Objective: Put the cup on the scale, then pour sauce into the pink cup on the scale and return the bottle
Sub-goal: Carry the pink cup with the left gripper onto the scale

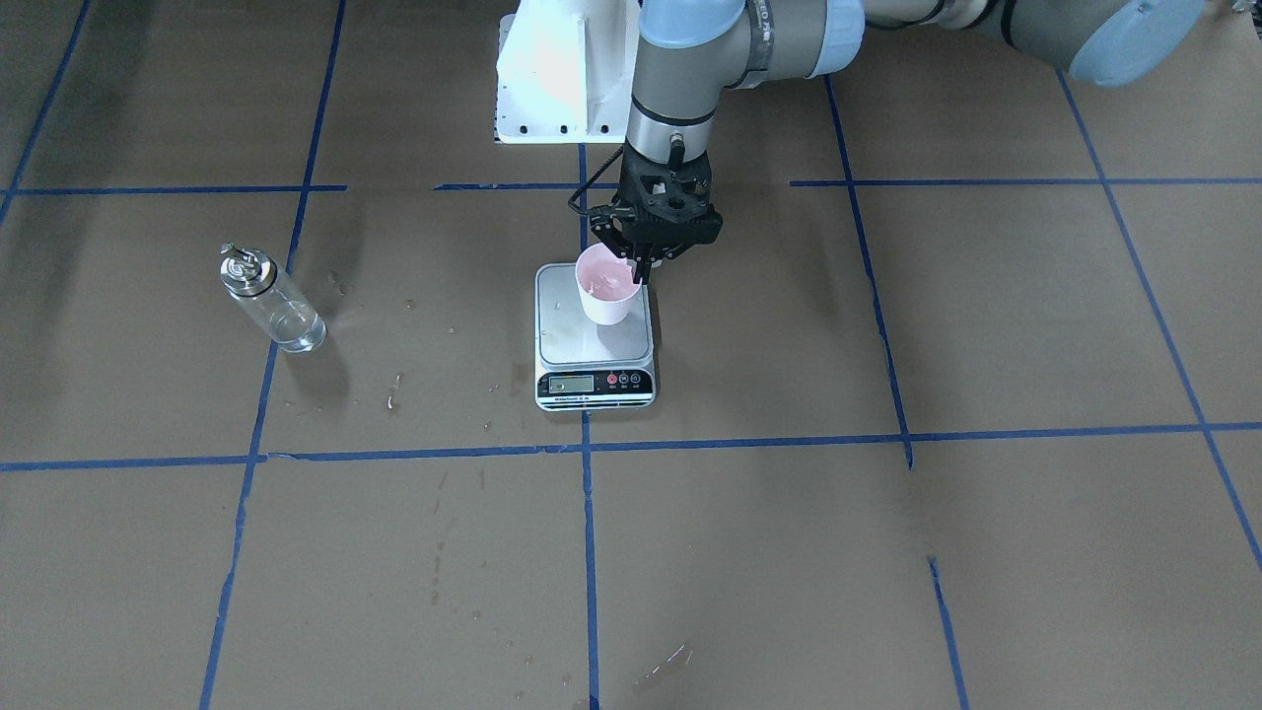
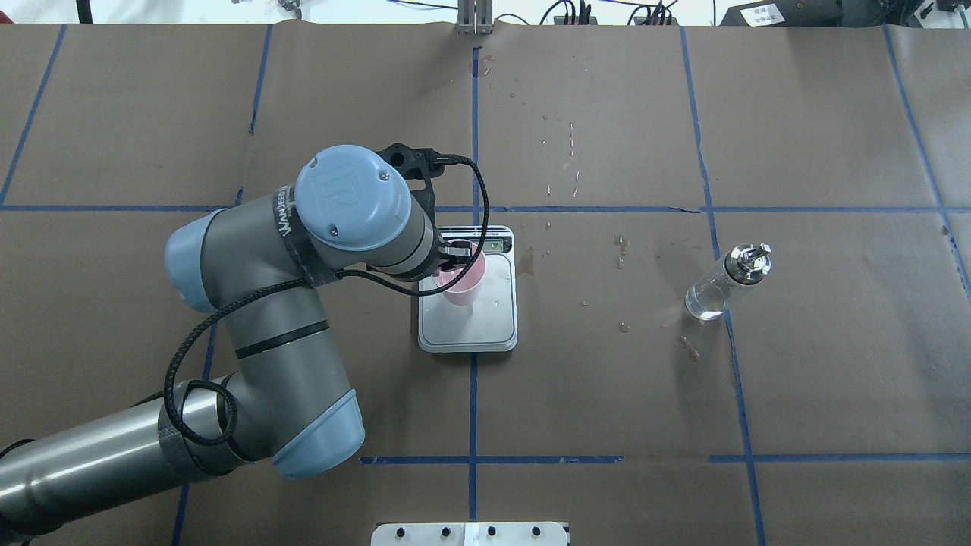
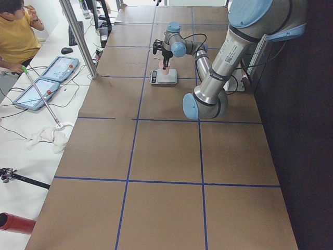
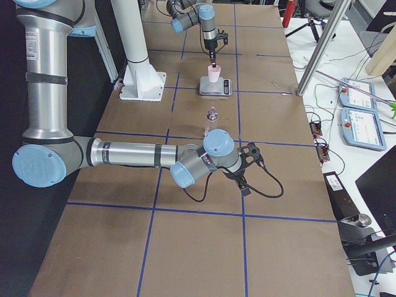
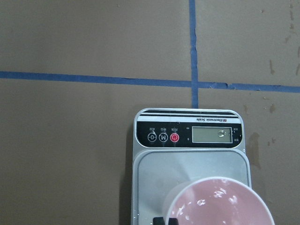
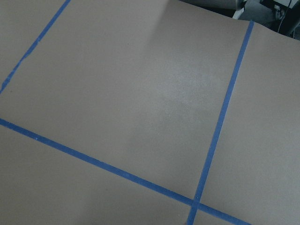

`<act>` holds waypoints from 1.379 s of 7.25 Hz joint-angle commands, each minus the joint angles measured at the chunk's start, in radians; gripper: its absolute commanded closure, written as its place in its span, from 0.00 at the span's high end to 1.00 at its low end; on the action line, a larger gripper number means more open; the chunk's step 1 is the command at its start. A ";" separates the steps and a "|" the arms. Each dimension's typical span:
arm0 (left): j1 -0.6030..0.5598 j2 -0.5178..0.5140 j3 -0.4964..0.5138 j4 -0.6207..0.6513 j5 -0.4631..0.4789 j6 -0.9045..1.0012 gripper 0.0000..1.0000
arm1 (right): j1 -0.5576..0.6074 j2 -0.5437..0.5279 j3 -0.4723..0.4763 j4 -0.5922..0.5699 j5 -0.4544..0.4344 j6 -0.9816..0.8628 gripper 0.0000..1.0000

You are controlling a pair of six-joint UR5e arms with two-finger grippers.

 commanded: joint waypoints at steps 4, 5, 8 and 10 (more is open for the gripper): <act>0.009 -0.004 0.042 -0.050 0.003 0.002 0.00 | 0.000 0.000 -0.002 0.000 0.000 -0.002 1.00; 0.010 -0.004 0.071 -0.074 0.003 0.004 0.00 | 0.000 0.000 -0.005 -0.002 0.000 -0.005 1.00; 0.009 -0.002 0.072 -0.079 0.003 0.005 0.28 | 0.000 0.000 -0.005 0.000 0.000 -0.005 1.00; 0.009 0.002 0.056 -0.078 0.003 0.010 1.00 | 0.000 0.000 -0.005 0.000 0.000 -0.005 1.00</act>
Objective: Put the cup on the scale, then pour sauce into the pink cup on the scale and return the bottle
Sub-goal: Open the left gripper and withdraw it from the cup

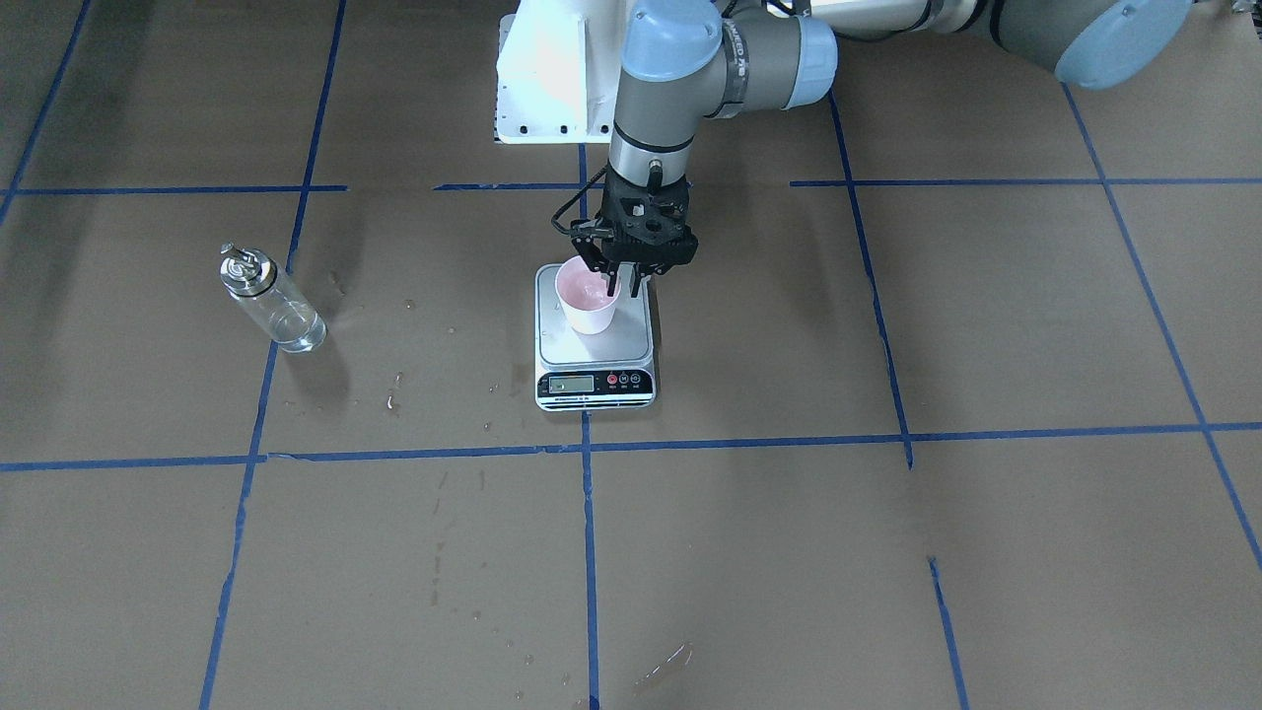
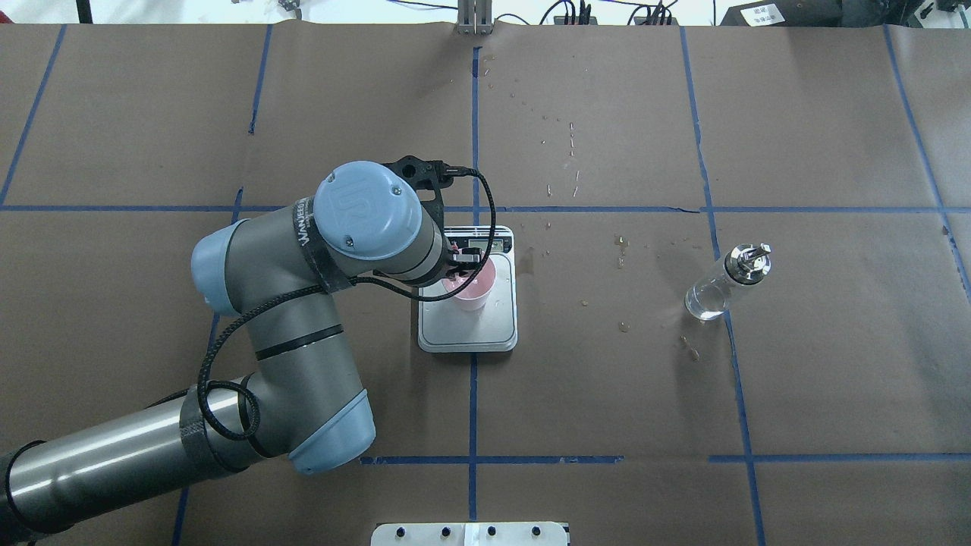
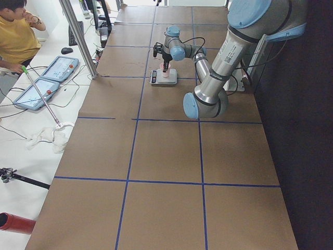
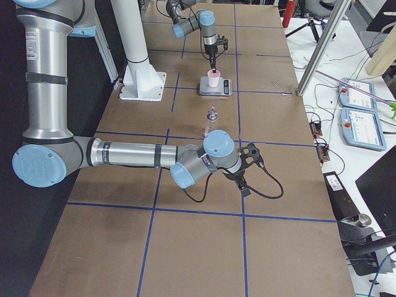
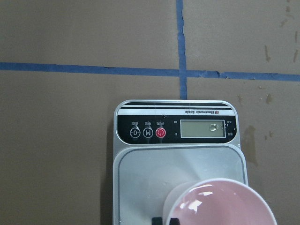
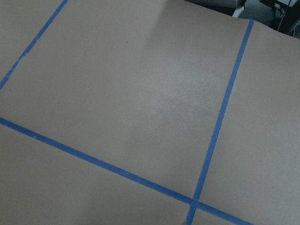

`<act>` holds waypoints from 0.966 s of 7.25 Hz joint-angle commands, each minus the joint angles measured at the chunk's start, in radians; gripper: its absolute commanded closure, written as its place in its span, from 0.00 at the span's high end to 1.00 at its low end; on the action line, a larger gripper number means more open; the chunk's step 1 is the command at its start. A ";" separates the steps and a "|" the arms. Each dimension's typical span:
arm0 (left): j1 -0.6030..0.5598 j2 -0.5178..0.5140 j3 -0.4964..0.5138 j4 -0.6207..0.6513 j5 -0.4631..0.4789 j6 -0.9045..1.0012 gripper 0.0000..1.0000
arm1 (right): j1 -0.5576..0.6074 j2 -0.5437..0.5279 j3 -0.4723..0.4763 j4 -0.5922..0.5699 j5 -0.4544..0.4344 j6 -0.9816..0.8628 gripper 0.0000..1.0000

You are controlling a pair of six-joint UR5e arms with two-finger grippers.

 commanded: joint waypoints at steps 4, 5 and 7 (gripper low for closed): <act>-0.032 0.154 -0.276 0.111 -0.003 0.238 1.00 | 0.000 0.000 0.003 -0.001 0.000 0.011 1.00; -0.099 0.250 -0.358 0.118 -0.006 0.364 1.00 | 0.000 0.003 0.008 -0.003 0.011 0.038 1.00; -0.283 0.380 -0.373 0.104 -0.093 0.585 1.00 | -0.033 0.015 0.099 -0.005 0.106 0.267 1.00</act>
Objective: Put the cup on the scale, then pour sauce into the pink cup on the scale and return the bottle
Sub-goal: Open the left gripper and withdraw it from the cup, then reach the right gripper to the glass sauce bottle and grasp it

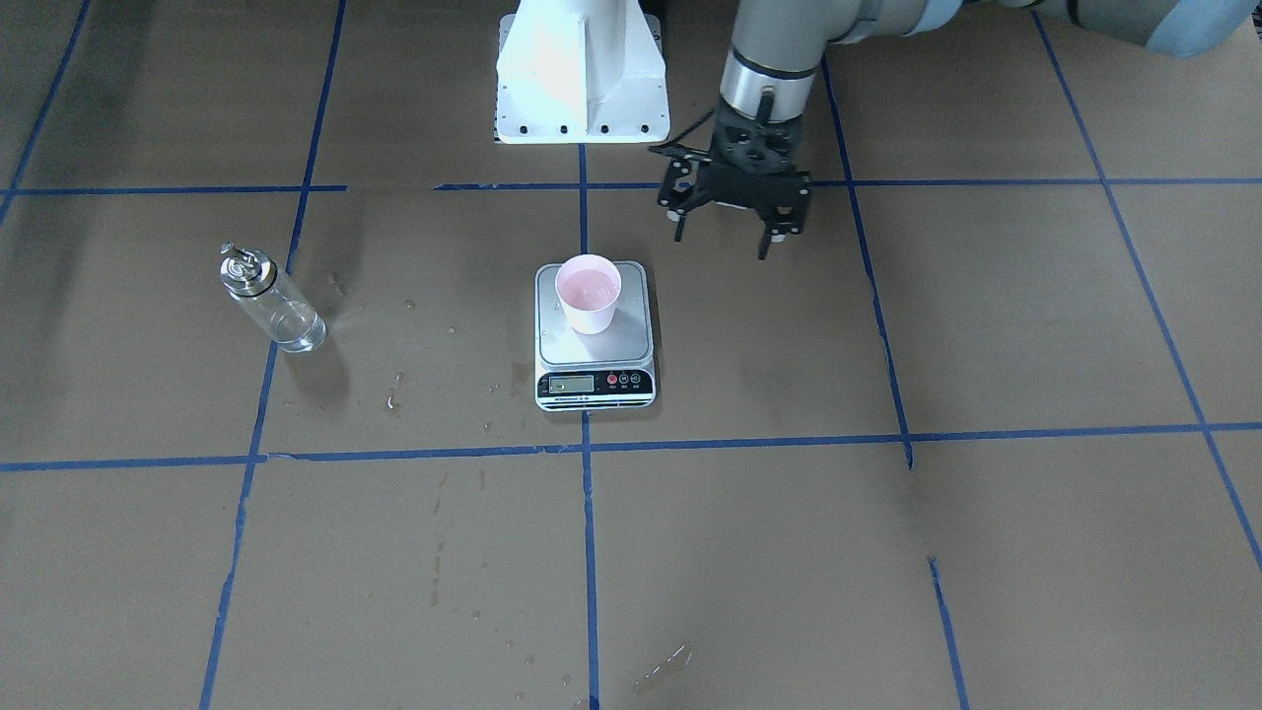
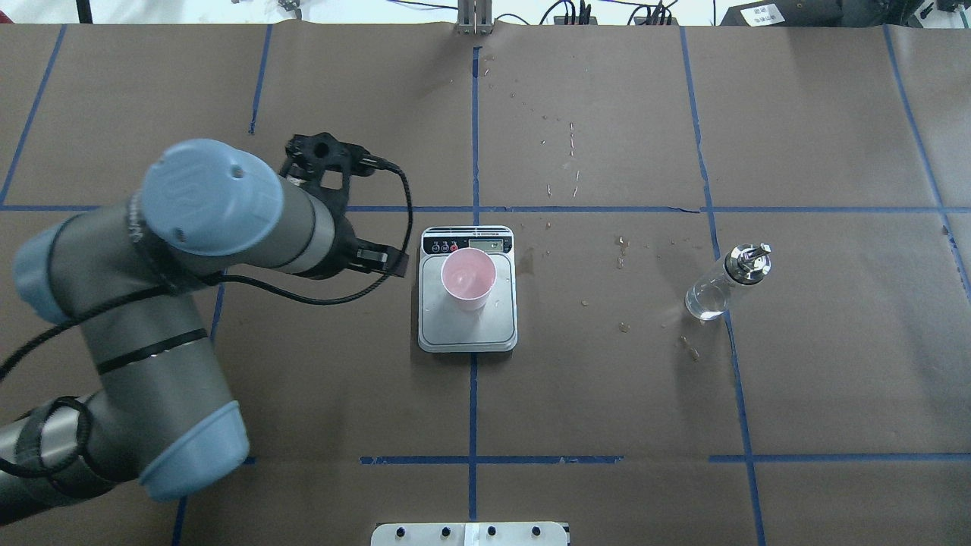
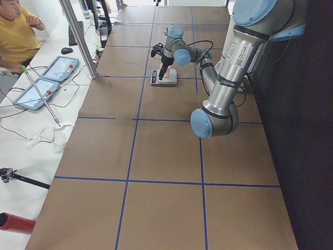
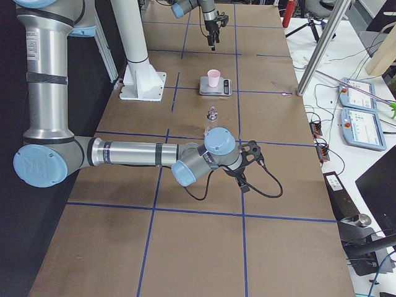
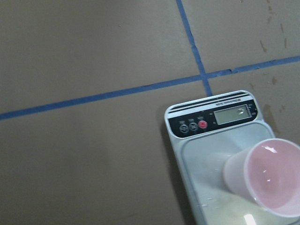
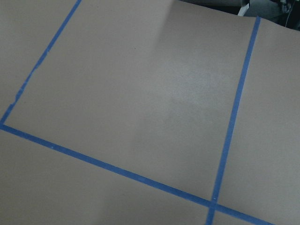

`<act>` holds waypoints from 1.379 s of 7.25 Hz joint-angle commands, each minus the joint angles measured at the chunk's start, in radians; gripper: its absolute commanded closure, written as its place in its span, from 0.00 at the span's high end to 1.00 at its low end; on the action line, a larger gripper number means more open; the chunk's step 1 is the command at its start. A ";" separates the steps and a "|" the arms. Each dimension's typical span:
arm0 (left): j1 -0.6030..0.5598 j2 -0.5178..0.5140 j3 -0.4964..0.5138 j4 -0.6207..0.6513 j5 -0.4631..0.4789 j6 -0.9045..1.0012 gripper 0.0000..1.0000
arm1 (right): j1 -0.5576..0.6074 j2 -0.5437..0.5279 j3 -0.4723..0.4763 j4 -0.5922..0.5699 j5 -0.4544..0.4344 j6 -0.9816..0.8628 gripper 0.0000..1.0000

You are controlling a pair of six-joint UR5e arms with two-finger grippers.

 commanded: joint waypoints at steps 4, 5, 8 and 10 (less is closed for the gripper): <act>-0.592 0.286 0.060 -0.002 -0.329 0.649 1.00 | -0.293 0.022 0.377 -0.087 -0.020 0.615 1.00; -0.696 0.315 0.135 0.000 -0.442 0.666 1.00 | -0.362 0.074 0.481 -0.269 -0.084 0.641 1.00; -0.991 0.387 0.317 -0.005 -0.538 1.072 1.00 | -0.737 0.237 0.764 -0.755 -0.494 0.826 1.00; -0.998 0.439 0.356 -0.002 -0.538 1.101 1.00 | -0.942 0.141 0.781 -0.630 -0.757 0.902 1.00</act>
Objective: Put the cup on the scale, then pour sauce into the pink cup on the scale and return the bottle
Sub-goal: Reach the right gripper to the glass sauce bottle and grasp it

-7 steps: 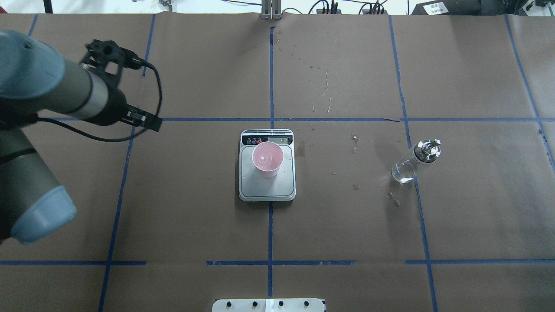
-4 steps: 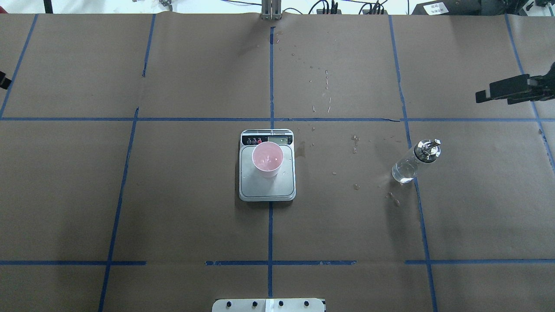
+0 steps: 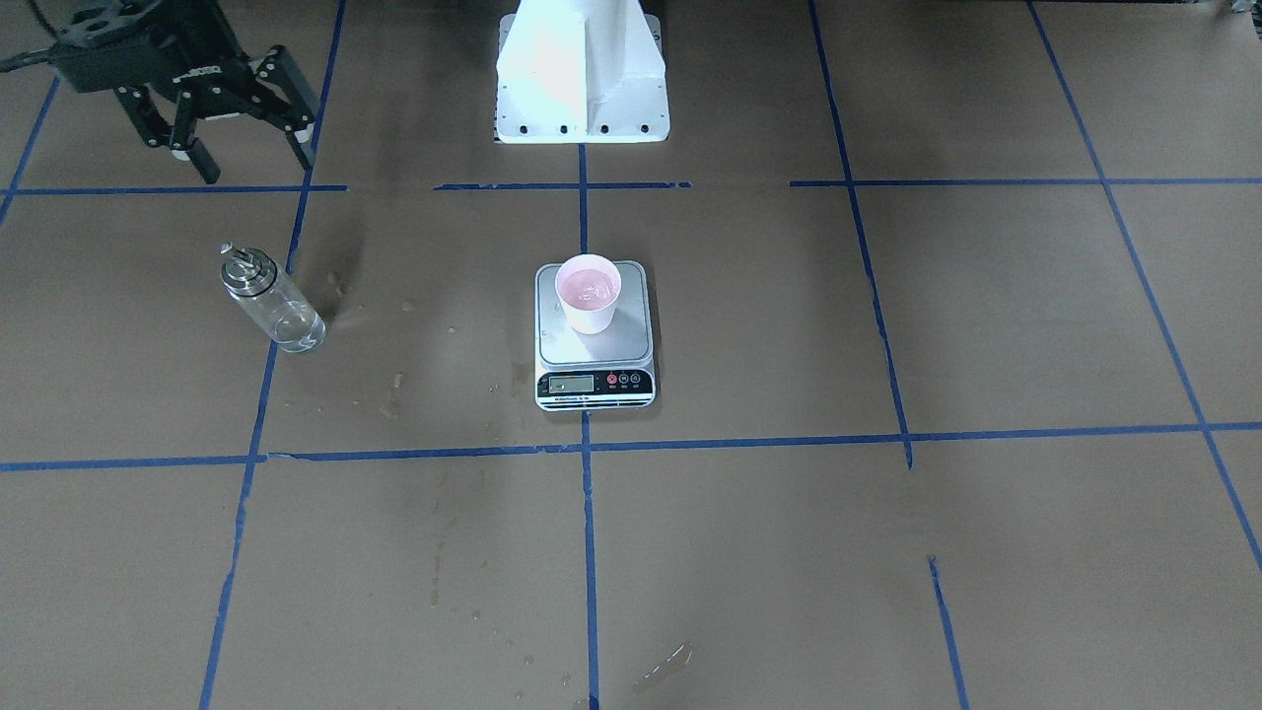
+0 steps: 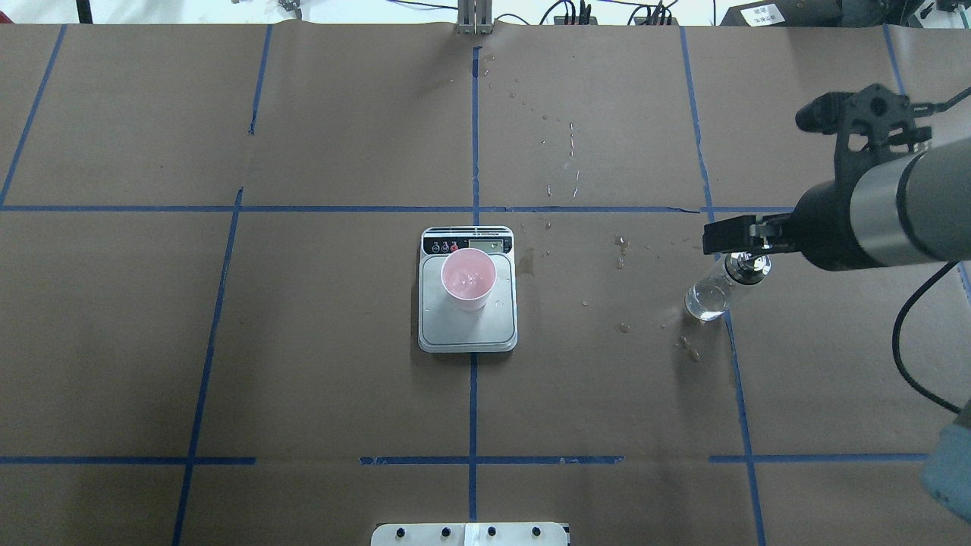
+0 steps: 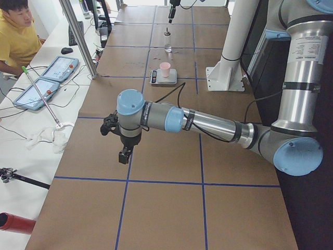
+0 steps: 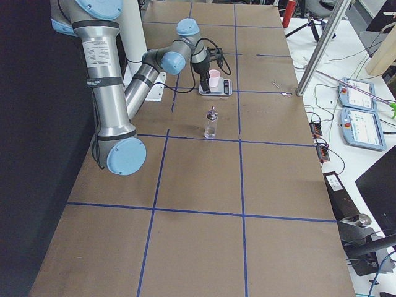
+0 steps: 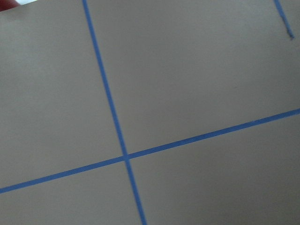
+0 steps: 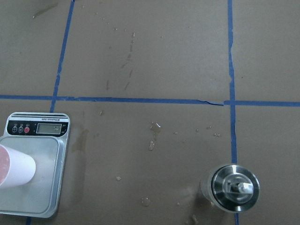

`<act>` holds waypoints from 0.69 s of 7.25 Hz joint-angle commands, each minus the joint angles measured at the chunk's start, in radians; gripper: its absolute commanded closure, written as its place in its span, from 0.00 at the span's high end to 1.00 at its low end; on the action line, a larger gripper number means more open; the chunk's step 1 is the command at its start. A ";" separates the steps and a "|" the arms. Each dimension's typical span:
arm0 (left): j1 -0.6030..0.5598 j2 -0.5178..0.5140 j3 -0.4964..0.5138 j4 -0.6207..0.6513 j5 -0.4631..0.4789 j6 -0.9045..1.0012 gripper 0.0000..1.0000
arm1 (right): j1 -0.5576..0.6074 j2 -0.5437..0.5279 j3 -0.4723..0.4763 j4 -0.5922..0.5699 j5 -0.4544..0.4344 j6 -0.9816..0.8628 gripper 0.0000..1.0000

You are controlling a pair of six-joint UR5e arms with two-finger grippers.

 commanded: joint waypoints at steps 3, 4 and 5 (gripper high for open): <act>-0.016 0.059 0.014 -0.004 -0.009 0.009 1.00 | -0.304 -0.292 -0.061 0.447 -0.420 0.091 1.00; -0.016 0.057 0.013 -0.005 -0.009 0.010 1.00 | -0.324 -0.295 -0.202 0.606 -0.492 0.096 1.00; -0.016 0.057 0.008 -0.005 -0.011 0.010 1.00 | -0.334 -0.295 -0.347 0.783 -0.540 0.093 1.00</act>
